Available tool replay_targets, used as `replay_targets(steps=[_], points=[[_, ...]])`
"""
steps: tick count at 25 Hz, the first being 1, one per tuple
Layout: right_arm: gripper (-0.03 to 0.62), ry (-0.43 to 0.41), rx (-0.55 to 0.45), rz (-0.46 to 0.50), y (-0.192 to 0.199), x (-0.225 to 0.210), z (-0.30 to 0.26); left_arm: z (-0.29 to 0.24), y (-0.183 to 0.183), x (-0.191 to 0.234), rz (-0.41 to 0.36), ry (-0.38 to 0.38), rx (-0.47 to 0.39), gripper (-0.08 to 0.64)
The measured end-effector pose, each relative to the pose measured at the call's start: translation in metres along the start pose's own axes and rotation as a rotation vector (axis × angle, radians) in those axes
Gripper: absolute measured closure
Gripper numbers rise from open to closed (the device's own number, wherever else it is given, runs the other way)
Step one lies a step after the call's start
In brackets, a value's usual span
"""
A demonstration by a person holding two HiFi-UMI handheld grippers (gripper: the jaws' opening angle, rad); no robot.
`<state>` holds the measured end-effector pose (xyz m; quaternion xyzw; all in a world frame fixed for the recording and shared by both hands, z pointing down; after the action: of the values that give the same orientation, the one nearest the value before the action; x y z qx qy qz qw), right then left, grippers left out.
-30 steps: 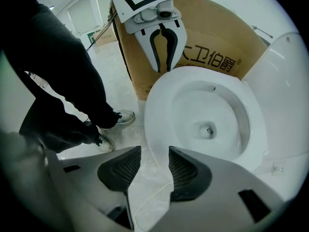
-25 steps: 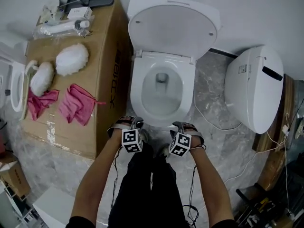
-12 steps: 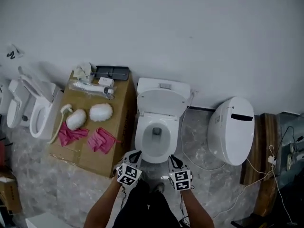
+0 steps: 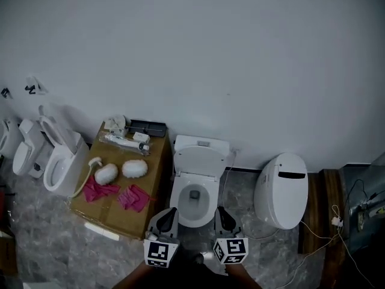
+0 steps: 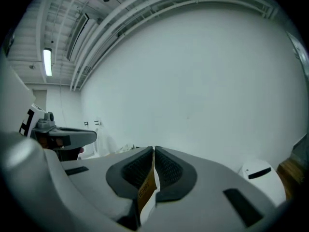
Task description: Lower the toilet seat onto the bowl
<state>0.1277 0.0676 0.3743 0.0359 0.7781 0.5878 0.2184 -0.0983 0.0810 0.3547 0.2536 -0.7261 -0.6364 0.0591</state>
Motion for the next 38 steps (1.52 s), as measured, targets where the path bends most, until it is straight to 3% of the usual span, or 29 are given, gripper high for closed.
replay_targets(steps=[2, 6, 11, 27, 32, 38], points=[[0.554, -0.012, -0.029, -0.008, -0.005, 0.010, 0.016, 0.017, -0.012, -0.004, 0.009, 0.000, -0.025, 0.551], [0.554, -0.022, -0.029, -0.016, -0.001, 0.020, 0.033, 0.034, -0.014, 0.000, 0.070, -0.013, 0.002, 0.551], [0.554, -0.023, 0.001, -0.023, 0.007, 0.017, 0.038, 0.030, -0.010, 0.009, 0.044, -0.030, -0.048, 0.551], [0.563, -0.030, 0.004, 0.026, 0.001, 0.014, 0.028, 0.019, -0.005, 0.008, 0.067, -0.021, -0.025, 0.551], [0.563, -0.032, -0.002, 0.033, 0.000, 0.013, 0.026, 0.014, -0.004, 0.009, 0.054, -0.018, -0.051, 0.551], [0.563, -0.026, 0.004, 0.023, 0.000, 0.017, 0.028, 0.019, 0.004, 0.009, 0.090, -0.018, 0.005, 0.551]])
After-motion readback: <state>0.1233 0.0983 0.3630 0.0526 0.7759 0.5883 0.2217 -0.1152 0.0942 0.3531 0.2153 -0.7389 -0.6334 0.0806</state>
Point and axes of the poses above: the fingertips, and each gripper's own axes: z backward along the fingers, x to its left, y out of its underside, the point moved 10 cm from there along z, backward along the fingers, and after that the axes turned 11 degrees about -z, right-handed, at the moved point
